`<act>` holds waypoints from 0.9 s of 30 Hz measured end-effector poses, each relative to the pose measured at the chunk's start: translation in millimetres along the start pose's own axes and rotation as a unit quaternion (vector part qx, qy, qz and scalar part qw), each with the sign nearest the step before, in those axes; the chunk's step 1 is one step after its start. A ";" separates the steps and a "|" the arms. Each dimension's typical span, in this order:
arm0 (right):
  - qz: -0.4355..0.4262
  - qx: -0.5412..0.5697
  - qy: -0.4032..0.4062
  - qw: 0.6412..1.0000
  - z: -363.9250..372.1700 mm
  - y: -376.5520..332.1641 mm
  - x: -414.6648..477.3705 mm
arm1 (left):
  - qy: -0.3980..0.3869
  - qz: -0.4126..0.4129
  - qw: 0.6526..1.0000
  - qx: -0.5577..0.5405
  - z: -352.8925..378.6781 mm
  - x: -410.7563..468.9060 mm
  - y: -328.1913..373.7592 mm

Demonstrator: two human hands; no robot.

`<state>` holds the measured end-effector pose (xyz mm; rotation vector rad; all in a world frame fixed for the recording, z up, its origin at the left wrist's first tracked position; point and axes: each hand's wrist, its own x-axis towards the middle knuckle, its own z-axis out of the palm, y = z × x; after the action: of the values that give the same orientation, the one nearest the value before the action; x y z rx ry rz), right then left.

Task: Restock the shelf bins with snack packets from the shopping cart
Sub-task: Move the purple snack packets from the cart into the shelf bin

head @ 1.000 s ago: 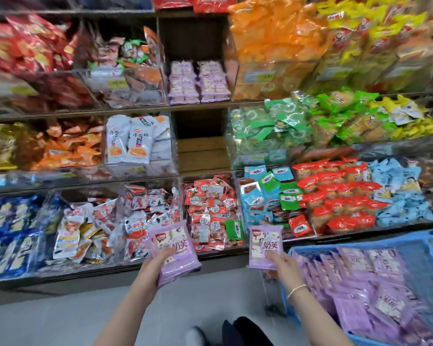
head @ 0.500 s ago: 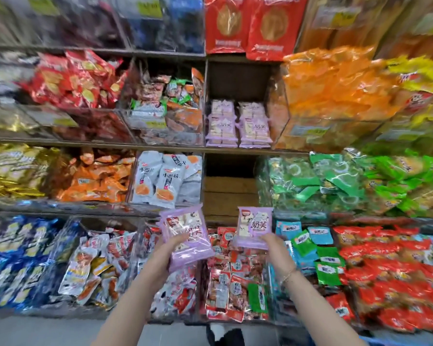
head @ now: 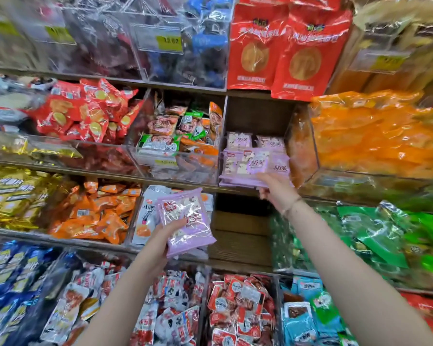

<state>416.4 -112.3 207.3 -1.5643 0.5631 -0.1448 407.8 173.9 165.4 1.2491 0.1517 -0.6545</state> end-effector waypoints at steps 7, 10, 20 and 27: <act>-0.020 -0.117 0.039 0.992 29.6 -43.7 120.5 | 0.009 -0.012 1.000 -0.005 -18.7 33.1 13.5; -0.012 -0.151 0.071 0.986 36.0 -44.5 151.0 | 0.002 -0.019 1.000 -0.009 -23.8 38.5 10.6; -0.067 -0.397 0.129 0.906 31.9 -52.2 163.7 | 0.005 -0.029 0.999 -0.017 -16.7 41.6 8.0; -0.213 -0.427 0.136 0.868 32.8 -50.3 75.7 | -0.007 -0.042 0.997 -0.060 -7.3 30.3 3.6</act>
<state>509.2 -116.9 234.3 -2.5590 0.5135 -0.5106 435.9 169.7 152.3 1.1280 0.2291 -0.7159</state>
